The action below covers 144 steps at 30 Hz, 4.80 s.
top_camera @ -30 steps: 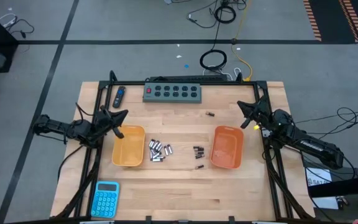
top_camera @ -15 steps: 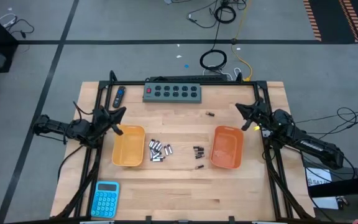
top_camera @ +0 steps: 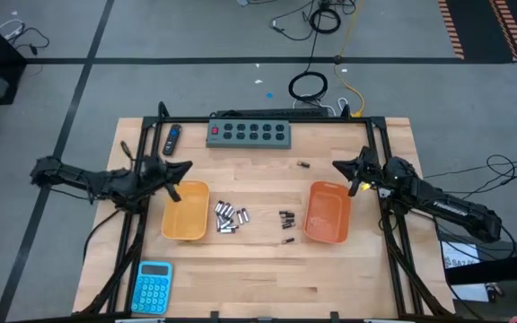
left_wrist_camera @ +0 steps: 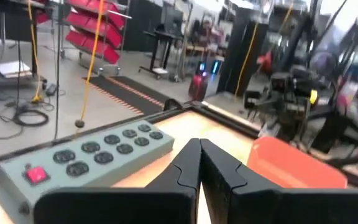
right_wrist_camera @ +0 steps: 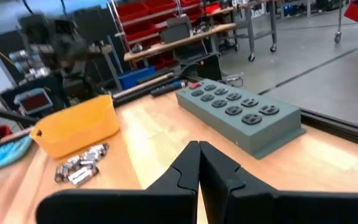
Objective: Sort batteries
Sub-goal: Put the silver battery into the yellow bin
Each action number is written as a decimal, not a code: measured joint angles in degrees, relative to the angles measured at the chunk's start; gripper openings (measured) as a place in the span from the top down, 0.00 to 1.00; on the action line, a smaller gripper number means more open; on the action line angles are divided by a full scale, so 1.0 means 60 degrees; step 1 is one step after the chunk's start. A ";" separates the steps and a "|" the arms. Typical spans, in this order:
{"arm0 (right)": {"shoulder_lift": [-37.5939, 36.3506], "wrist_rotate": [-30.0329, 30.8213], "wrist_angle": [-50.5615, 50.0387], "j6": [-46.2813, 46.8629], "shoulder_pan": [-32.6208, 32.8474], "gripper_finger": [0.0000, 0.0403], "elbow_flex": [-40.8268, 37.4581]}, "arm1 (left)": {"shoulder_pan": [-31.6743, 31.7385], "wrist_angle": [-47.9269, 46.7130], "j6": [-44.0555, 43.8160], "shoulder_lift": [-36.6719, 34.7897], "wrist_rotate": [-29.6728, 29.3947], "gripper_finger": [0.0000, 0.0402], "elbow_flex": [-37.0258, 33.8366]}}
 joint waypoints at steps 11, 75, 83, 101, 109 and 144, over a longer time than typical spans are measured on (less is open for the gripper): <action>0.0110 -0.0761 0.0098 0.0361 0.0115 1.00 0.0000 | 0.0065 -0.3332 0.0040 0.6744 0.0291 0.69 0.5143; 0.3489 -0.0186 0.0475 -0.2588 0.0521 1.00 0.2608 | 0.0890 -0.8232 -0.0888 1.5599 0.5537 0.30 1.0781; 0.3492 -0.0186 0.0368 -0.2727 0.0521 1.00 0.2608 | 0.0639 -0.8509 0.1708 1.5577 0.5320 0.30 1.0781; 0.3492 -0.0185 0.0228 -0.2697 0.0521 1.00 0.2608 | 0.0728 -0.8739 0.2016 1.5577 0.5086 0.30 1.0781; 0.3492 -0.0182 0.0235 -0.2708 0.0521 1.00 0.2608 | 0.0803 -0.8731 0.4029 1.5577 0.5075 0.31 1.0781; 0.3507 -0.0189 0.0166 -0.2694 0.0525 1.00 0.2608 | 0.1184 -0.8480 0.9036 1.6305 0.6299 0.50 1.0825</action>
